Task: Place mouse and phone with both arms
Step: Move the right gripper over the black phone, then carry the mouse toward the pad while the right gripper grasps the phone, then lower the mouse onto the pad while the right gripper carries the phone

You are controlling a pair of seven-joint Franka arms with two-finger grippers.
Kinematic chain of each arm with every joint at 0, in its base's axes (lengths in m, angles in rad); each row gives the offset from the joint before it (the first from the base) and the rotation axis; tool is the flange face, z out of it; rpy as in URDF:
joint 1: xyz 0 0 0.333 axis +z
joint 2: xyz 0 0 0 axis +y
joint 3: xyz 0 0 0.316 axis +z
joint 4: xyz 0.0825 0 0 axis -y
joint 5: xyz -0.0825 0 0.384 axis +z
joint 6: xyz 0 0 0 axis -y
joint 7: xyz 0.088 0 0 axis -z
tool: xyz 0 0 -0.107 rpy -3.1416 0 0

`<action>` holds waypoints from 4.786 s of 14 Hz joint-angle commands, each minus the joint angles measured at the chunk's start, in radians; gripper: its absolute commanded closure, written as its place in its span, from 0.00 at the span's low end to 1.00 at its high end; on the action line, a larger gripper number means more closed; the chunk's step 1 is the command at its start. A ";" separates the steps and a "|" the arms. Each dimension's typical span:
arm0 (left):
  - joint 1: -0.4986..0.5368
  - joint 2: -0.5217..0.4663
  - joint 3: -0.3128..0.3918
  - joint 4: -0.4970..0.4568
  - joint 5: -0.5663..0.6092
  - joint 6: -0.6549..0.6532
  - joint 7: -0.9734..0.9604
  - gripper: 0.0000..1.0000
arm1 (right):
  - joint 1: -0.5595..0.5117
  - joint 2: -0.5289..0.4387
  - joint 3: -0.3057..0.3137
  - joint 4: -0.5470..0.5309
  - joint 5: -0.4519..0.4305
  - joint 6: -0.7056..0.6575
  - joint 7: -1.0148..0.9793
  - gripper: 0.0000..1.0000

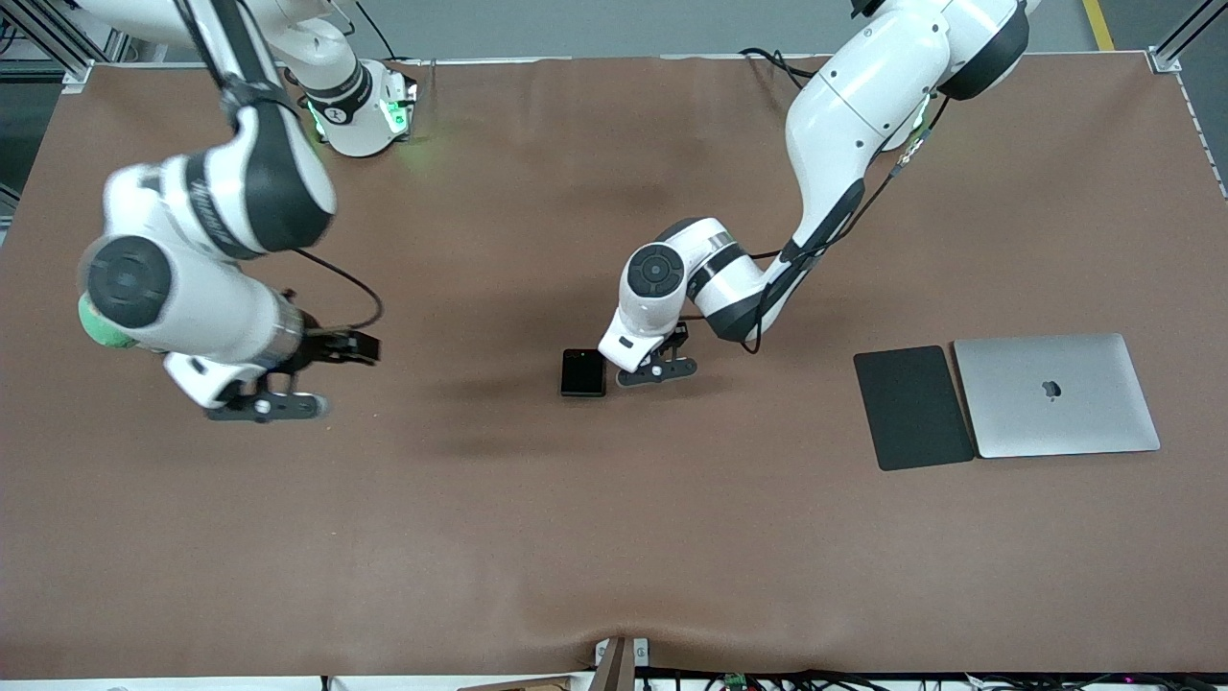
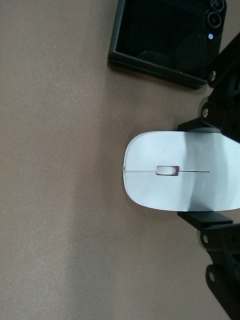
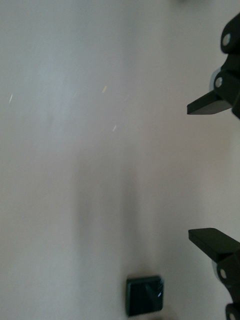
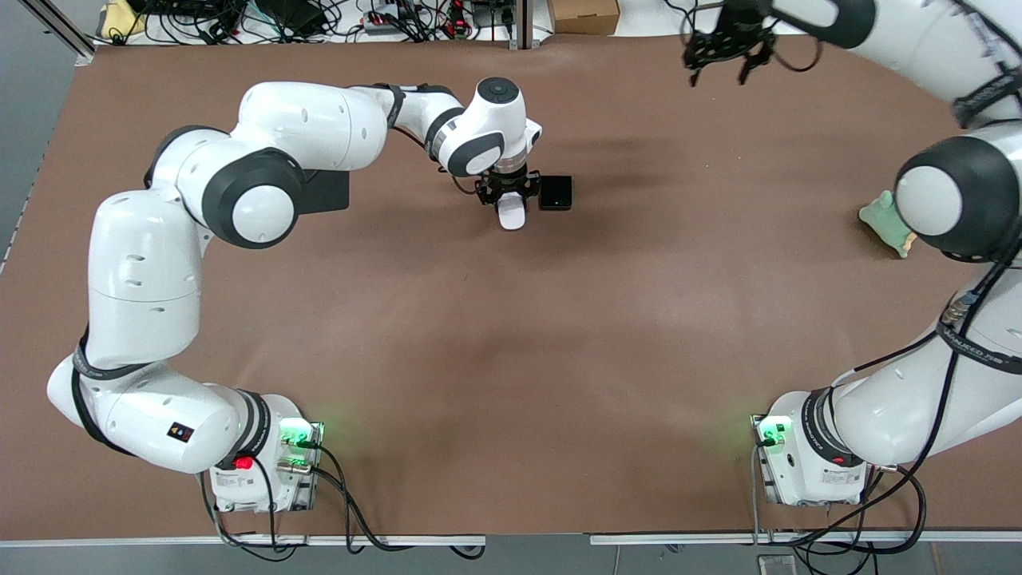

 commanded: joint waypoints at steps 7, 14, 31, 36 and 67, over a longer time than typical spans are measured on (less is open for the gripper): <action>0.001 0.008 0.004 0.028 0.061 0.009 -0.023 0.46 | 0.049 0.102 -0.009 0.045 0.126 0.135 -0.025 0.00; 0.067 -0.072 0.002 0.023 0.064 -0.032 -0.020 0.45 | 0.089 0.226 -0.009 0.067 0.123 0.152 -0.005 0.00; 0.405 -0.282 -0.032 0.017 -0.080 -0.224 0.478 0.43 | 0.350 0.498 -0.009 0.207 0.118 0.404 0.305 0.00; 0.597 -0.296 -0.080 -0.012 -0.084 -0.281 0.646 0.42 | 0.368 0.516 -0.009 0.201 0.115 0.433 0.352 0.00; 0.829 -0.192 -0.039 -0.282 0.039 0.034 0.660 0.42 | -0.164 0.074 -0.016 -0.268 0.117 0.410 -0.072 1.00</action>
